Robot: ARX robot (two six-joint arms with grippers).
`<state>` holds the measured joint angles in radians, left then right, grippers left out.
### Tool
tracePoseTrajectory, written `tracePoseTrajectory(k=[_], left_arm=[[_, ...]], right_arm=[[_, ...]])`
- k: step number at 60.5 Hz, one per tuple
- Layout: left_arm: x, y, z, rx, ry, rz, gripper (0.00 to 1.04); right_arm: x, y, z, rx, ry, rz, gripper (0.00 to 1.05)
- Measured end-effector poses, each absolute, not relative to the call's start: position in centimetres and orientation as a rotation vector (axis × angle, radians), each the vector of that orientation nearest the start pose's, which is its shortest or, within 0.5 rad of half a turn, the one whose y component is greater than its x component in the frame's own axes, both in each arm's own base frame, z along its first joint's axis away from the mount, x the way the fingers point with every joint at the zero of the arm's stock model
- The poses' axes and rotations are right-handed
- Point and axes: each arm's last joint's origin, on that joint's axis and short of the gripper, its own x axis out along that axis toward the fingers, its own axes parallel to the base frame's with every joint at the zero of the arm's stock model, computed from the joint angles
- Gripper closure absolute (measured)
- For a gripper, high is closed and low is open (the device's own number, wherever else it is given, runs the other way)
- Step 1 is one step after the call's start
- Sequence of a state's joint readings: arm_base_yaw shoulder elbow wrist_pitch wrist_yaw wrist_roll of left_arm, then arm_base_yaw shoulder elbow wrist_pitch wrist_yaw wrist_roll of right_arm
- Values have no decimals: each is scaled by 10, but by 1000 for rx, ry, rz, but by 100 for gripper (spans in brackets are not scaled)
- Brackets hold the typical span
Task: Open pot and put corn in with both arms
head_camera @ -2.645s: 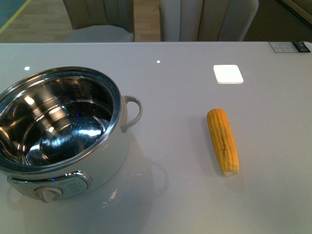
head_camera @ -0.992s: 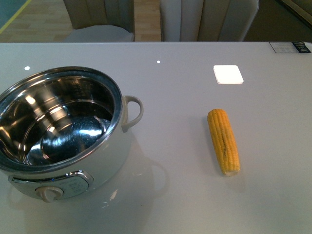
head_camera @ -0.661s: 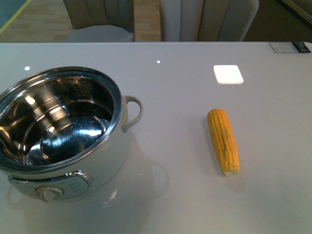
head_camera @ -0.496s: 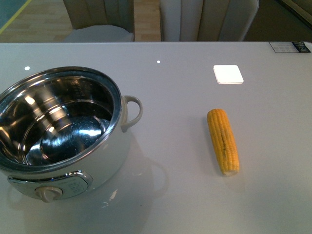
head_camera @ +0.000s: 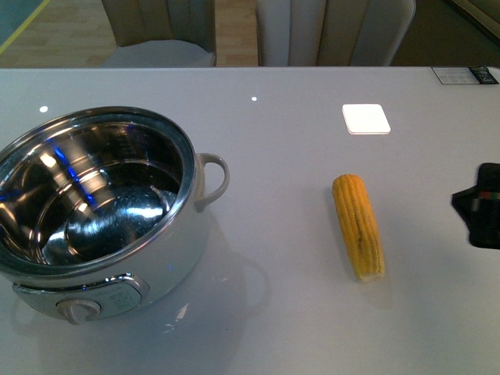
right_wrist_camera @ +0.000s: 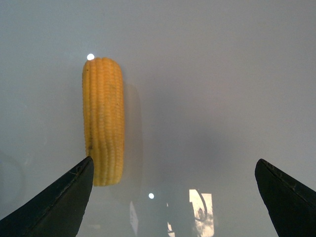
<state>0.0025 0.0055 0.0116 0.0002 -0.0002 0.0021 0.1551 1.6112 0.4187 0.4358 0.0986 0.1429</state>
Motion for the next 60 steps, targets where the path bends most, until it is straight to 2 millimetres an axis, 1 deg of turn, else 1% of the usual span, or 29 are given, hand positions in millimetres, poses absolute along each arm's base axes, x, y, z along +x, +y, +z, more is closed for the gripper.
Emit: tracePoseTrajectory(k=[6, 12, 20, 30, 45, 54, 60], left_arm=[[97, 0, 167, 2, -6, 3, 7], [97, 0, 167, 2, -6, 3, 7], [97, 0, 167, 2, -7, 3, 7], [97, 0, 167, 2, -6, 3, 7], [97, 0, 167, 2, -6, 3, 7], [97, 0, 167, 2, -6, 3, 7], [97, 0, 167, 2, -6, 3, 7]], right_arm=[[263, 44, 77, 19, 813, 37, 9], [278, 52, 62, 12, 856, 65, 9], [297, 63, 49, -9, 879, 89, 9], [314, 78, 34, -35, 898, 128, 9], [331, 88, 15, -68, 922, 153, 9], [336, 91, 9, -72, 927, 159, 9], [337, 96, 1, -87, 943, 169, 9]])
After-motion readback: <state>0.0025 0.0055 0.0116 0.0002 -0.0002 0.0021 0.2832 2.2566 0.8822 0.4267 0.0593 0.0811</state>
